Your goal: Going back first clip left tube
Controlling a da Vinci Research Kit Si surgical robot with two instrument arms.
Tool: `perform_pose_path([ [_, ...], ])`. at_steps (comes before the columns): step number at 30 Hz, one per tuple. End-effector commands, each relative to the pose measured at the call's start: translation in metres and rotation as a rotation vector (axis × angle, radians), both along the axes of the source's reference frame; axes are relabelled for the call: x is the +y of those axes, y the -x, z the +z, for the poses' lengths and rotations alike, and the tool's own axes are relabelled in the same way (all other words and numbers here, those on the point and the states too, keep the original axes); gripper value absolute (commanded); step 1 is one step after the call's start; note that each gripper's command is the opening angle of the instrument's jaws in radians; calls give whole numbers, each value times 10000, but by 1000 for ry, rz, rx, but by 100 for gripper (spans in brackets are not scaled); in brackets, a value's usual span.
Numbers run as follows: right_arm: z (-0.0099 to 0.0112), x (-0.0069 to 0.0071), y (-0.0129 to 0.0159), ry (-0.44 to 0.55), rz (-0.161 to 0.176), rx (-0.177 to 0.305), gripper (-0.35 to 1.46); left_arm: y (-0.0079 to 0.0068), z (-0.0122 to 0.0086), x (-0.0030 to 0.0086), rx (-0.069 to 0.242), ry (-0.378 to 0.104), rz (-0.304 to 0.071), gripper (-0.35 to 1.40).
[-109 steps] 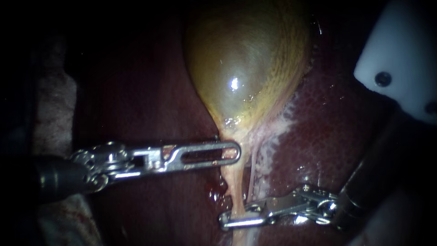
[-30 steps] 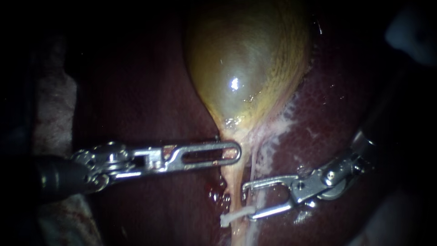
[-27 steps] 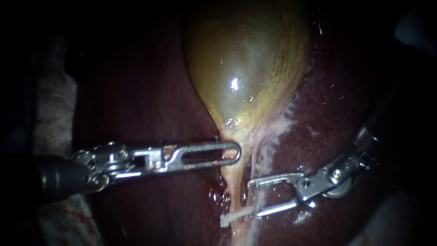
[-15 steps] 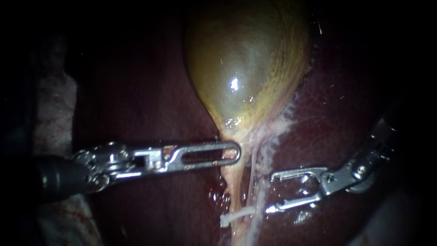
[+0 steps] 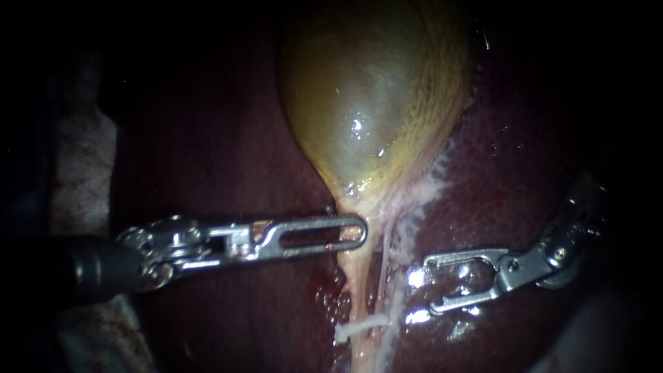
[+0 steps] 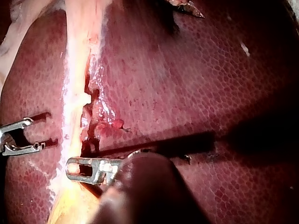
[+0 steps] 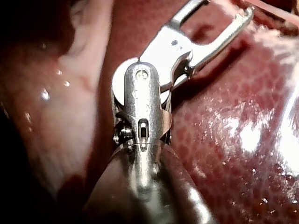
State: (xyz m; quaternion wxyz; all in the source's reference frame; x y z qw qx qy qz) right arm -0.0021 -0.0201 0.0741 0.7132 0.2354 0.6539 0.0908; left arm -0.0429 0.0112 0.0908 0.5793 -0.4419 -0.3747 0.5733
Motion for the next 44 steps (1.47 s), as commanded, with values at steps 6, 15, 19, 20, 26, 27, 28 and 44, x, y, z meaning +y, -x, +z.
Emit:
perform_pose_path([
  [6, 0, -1, -2, -1, 1, -1, 39, 1, 30, -4, 6, 18, -8, -35],
  [15, -1, -2, -6, -3, 3, -2, 41, 17, 56, -12, 12, 40, -14, -35],
  [19, -1, -2, -6, -4, 3, -2, 41, 20, 56, -12, 15, 41, -18, -35],
  [20, -1, -2, -6, -4, 3, -2, 41, 20, 56, -12, 15, 41, -18, -35],
  [26, -1, -2, -6, -4, 3, -2, 41, 20, 56, -12, 15, 41, -17, -35],
  [27, -1, -2, -6, -4, 3, -2, 41, 20, 57, -12, 15, 41, -17, -35],
  [28, -1, -2, -6, -4, 3, -2, 41, 20, 57, -12, 15, 41, -17, -35],
  [44, -1, -2, -6, -4, 3, -2, 41, 20, 56, -13, 16, 41, -18, -35],
])
